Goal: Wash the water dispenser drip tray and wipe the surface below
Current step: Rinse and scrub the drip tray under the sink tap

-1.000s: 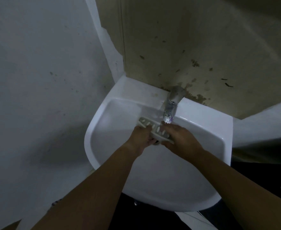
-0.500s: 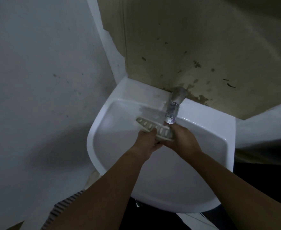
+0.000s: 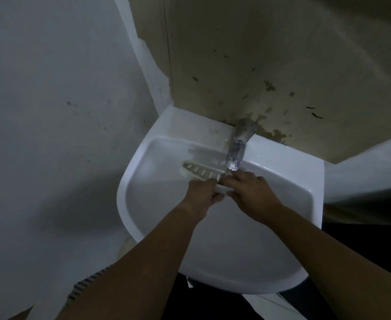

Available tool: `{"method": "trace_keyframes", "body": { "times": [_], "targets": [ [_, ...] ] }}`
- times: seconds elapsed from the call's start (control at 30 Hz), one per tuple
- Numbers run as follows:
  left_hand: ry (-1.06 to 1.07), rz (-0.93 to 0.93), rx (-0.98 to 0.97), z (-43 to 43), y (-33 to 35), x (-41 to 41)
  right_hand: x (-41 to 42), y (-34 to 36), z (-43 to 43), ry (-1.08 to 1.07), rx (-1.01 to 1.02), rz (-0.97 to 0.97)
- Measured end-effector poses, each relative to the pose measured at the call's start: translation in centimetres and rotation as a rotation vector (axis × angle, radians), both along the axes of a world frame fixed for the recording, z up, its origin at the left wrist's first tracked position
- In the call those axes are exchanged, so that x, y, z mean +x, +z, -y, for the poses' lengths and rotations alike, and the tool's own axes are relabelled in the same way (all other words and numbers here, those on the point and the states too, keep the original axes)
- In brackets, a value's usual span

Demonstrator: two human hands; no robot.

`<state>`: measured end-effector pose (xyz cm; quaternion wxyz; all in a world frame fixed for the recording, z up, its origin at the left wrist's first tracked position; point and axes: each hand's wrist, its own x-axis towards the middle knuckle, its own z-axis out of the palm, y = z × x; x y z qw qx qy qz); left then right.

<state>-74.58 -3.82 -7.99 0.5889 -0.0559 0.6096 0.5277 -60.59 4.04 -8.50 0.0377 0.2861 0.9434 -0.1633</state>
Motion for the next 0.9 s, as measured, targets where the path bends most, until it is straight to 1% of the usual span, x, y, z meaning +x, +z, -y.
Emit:
{"method": "trace_keyframes", "body": {
  "times": [0.23, 0.33, 0.43, 0.5, 0.57, 0.6, 0.67, 0.83, 0.87, 0.9],
  "targets": [
    [-0.028, -0.048, -0.001, -0.41, 0.09, 0.05, 0.41, -0.54, 0.31, -0.043, -0.041, -0.015],
    [-0.02, -0.067, -0.014, -0.5, -0.08, -0.37, 0.53, -0.62, 0.38, -0.019, -0.051, -0.085],
    [0.013, -0.076, -0.061, -0.39, -0.06, -0.57, 0.89, -0.43, 0.07, -0.119, -0.171, -0.208],
    [0.063, -0.073, -0.088, -0.45, -0.09, -0.58, 0.8, -0.33, 0.07, -0.069, -0.116, -0.233],
    [0.099, -0.078, -0.096, -0.52, -0.04, -0.45, 0.57, -0.36, 0.31, -0.007, -0.028, -0.179],
    [0.111, -0.077, -0.098, -0.53, 0.03, -0.36, 0.5, -0.44, 0.4, -0.009, -0.016, -0.153],
    [0.121, -0.059, -0.096, -0.55, 0.08, -0.35, 0.5, -0.61, 0.31, -0.037, -0.043, -0.153],
    [0.099, -0.001, -0.049, -0.07, 0.22, -0.43, 0.51, -0.34, -0.5, -0.062, -0.2, -0.206],
    [0.11, -0.035, -0.058, 0.1, 0.15, -0.38, 0.53, -0.31, -0.48, -0.064, -0.204, -0.219],
    [0.106, -0.141, -0.08, 0.42, -0.01, -0.3, 0.54, -0.23, -0.41, -0.073, -0.207, -0.235]
  ]
}}
